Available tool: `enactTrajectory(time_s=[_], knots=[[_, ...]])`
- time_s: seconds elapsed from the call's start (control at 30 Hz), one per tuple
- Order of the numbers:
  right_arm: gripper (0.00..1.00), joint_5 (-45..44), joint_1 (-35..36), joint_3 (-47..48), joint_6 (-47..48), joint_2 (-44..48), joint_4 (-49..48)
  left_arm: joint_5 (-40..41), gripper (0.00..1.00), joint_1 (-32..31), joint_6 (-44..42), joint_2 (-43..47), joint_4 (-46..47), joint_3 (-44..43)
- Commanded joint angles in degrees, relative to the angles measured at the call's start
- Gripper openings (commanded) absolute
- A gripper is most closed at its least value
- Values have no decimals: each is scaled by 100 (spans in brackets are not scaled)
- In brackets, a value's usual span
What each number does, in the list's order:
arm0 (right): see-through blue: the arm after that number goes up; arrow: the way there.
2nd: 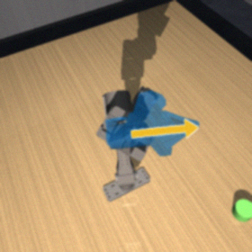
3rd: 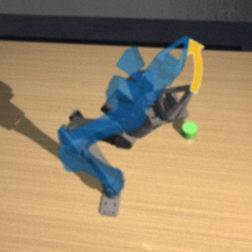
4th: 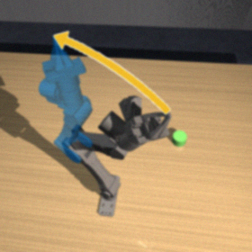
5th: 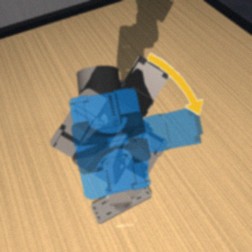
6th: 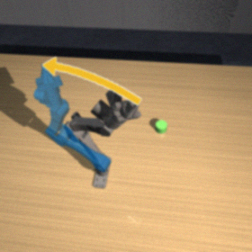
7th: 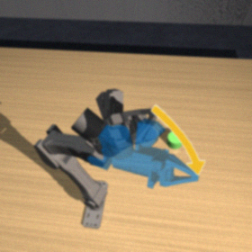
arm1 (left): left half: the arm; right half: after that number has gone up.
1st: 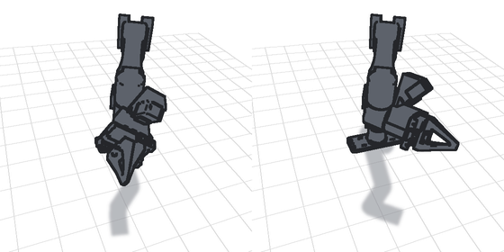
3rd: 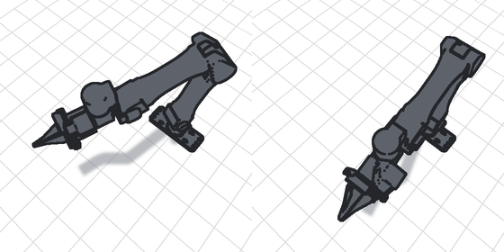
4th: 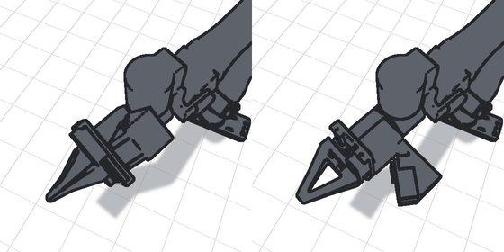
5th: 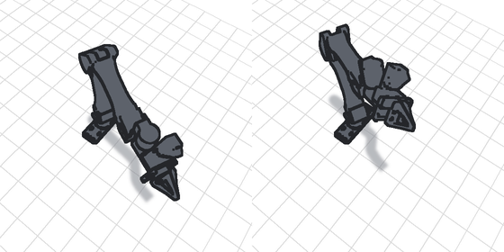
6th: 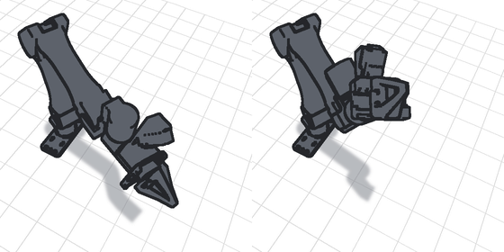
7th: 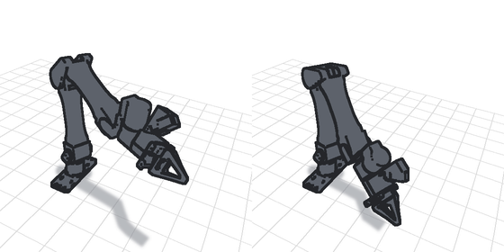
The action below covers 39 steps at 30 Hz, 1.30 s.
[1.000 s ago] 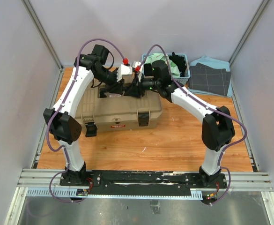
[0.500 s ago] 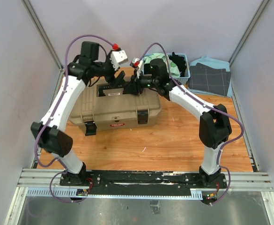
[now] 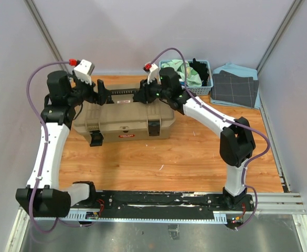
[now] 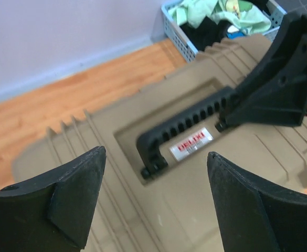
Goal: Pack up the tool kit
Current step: Close the toolbox at the center of the board.
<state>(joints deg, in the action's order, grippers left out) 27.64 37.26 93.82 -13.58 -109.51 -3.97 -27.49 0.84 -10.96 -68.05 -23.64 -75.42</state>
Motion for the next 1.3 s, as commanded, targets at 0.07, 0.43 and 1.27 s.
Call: enactTrajectory(time_s=[0.07,0.43,1.27], knots=[[1,-2142,150,200,-374,97,-284,451,82,103,867,817,135,648],[1,-3768,764,-109,-203,510,99,807,81,308,826,1144,-26,858],[26,-2792,959,133,521,565,496,8,68,992,-485,1699,-1355,1660]])
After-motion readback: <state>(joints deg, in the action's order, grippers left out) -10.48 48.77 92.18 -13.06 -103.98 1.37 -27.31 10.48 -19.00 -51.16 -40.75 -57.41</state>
